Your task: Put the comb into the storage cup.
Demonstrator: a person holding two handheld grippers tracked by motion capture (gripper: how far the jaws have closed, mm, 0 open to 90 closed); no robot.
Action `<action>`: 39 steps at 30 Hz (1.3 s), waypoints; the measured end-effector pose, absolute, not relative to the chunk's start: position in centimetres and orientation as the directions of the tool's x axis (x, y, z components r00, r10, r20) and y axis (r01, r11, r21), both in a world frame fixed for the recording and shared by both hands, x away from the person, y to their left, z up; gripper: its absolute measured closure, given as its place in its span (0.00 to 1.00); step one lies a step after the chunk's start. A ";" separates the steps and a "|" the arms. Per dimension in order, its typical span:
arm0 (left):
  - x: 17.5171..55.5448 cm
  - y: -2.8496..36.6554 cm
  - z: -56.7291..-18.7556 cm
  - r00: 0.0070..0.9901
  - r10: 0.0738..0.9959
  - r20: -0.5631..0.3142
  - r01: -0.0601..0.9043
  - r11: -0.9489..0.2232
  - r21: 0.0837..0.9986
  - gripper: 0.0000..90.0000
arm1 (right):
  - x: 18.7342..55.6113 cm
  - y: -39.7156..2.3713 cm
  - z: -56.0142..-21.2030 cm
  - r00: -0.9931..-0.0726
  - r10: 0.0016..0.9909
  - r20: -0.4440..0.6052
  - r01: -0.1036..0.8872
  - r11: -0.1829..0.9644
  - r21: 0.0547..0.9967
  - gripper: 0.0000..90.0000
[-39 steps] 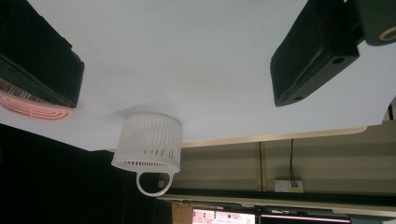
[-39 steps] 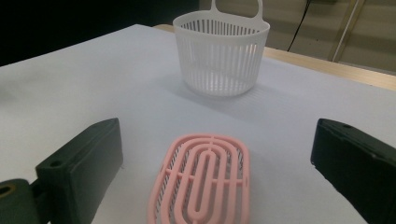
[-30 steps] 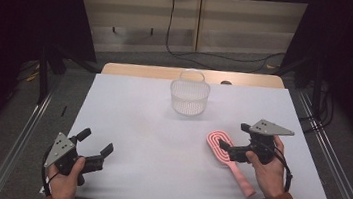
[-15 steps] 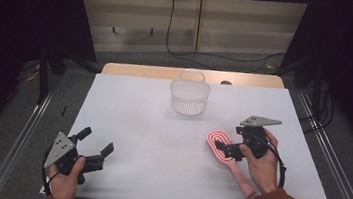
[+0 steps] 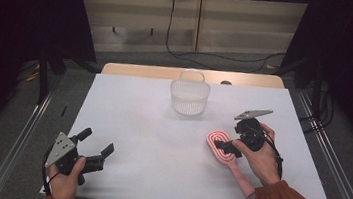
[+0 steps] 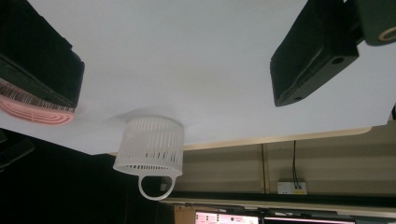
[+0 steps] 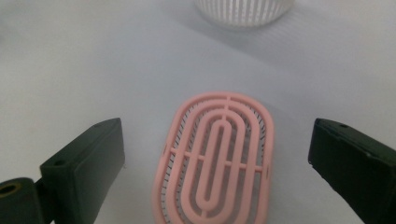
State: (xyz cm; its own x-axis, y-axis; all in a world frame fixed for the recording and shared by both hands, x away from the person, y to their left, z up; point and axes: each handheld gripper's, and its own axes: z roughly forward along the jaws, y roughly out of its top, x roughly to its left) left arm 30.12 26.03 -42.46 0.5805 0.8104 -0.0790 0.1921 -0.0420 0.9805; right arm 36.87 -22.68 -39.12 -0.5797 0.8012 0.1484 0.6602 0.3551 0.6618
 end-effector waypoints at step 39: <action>30.1 26.0 -42.4 0.588 0.806 -0.062 0.185 -0.060 0.981 0.03 | 40.3 -19.9 -40.4 -0.551 0.822 0.143 0.810 0.486 0.329 0.08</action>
